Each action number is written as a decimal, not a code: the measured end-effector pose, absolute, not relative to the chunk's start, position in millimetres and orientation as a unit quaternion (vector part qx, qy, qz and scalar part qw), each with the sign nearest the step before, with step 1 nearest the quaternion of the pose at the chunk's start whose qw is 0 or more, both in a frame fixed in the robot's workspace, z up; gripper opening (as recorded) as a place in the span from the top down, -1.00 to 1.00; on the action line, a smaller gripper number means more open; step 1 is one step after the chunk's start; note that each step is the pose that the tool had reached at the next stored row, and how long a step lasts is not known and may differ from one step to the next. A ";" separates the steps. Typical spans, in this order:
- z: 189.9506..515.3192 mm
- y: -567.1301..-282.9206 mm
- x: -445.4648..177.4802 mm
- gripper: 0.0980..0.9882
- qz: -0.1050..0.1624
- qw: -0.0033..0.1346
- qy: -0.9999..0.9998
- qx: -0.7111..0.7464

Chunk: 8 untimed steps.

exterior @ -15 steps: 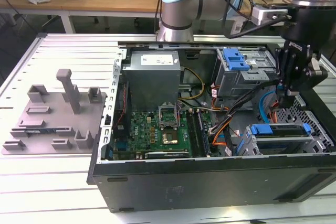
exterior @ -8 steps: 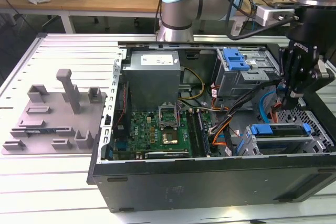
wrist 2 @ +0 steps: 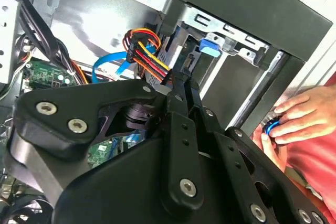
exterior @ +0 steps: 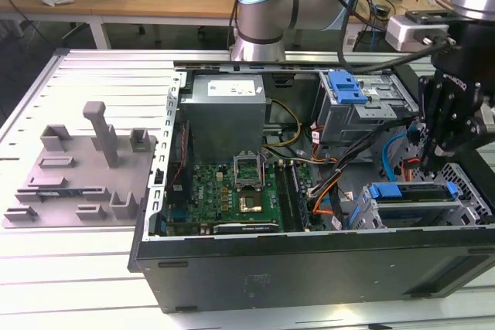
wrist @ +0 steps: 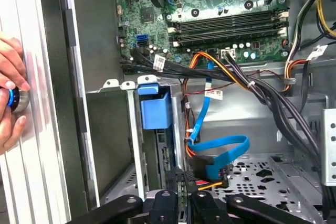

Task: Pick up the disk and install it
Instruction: 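Insert the first disk wire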

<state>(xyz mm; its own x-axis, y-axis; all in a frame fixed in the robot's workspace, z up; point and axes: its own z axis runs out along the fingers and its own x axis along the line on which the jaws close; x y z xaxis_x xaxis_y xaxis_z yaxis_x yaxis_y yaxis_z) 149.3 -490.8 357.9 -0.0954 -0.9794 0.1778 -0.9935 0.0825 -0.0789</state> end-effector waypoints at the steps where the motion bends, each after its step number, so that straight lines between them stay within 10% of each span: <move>1: 357.8 -493.4 149.3 0.84 0.086 0.036 -0.735 0.672; 8: 357.8 -512.3 149.3 0.84 0.051 0.007 -0.738 0.673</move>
<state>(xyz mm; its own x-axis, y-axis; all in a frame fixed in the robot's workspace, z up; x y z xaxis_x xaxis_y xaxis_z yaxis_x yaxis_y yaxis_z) 149.3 -512.3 357.8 -0.0950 -0.9924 0.0780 -0.9937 0.0899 -0.0663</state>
